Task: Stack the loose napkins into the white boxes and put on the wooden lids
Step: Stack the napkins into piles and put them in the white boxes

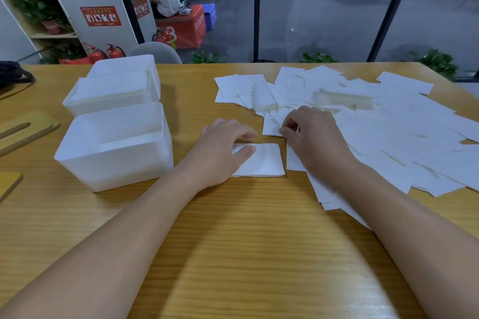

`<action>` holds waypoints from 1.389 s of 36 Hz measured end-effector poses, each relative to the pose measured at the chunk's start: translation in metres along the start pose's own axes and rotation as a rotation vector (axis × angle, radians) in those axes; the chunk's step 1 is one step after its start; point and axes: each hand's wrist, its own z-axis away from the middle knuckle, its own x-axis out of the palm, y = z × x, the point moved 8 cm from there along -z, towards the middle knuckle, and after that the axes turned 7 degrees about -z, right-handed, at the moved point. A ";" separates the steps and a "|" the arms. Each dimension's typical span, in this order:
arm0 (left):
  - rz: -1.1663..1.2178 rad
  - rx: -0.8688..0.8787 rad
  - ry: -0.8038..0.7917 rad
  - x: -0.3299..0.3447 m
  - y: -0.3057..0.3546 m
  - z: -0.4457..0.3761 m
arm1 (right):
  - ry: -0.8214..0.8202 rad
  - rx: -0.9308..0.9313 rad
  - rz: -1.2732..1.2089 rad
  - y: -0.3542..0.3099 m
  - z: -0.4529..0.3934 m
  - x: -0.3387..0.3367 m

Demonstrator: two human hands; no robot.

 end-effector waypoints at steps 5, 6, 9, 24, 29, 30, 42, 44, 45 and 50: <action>0.390 -0.028 0.099 -0.012 0.007 0.001 | -0.003 0.073 -0.391 -0.011 0.011 -0.013; 0.494 -0.039 0.096 -0.012 0.009 0.001 | -0.008 0.058 -0.449 -0.016 0.014 -0.014; 0.717 -0.083 0.081 -0.009 0.014 0.002 | -0.047 0.003 -0.568 -0.031 0.019 -0.015; 0.820 -0.117 0.250 -0.023 0.001 0.005 | 0.063 -0.089 -0.426 -0.028 0.021 -0.029; 0.824 -0.096 0.284 -0.028 -0.002 0.004 | 0.066 0.001 -0.292 -0.015 0.017 -0.027; 0.820 -0.089 0.294 -0.030 -0.003 0.004 | 0.064 0.045 -0.347 -0.011 0.017 -0.029; 0.811 -0.118 0.365 -0.042 -0.027 -0.002 | -0.019 0.259 -0.860 -0.008 0.016 -0.021; 0.803 -0.134 0.370 -0.045 -0.026 0.000 | -0.038 0.260 -0.863 -0.008 0.017 -0.017; 0.785 -0.149 0.364 -0.046 -0.027 0.001 | -0.035 0.260 -0.857 -0.008 0.017 -0.017; 0.317 -0.194 0.248 -0.047 -0.031 0.001 | -0.004 0.313 -0.801 -0.002 0.019 -0.013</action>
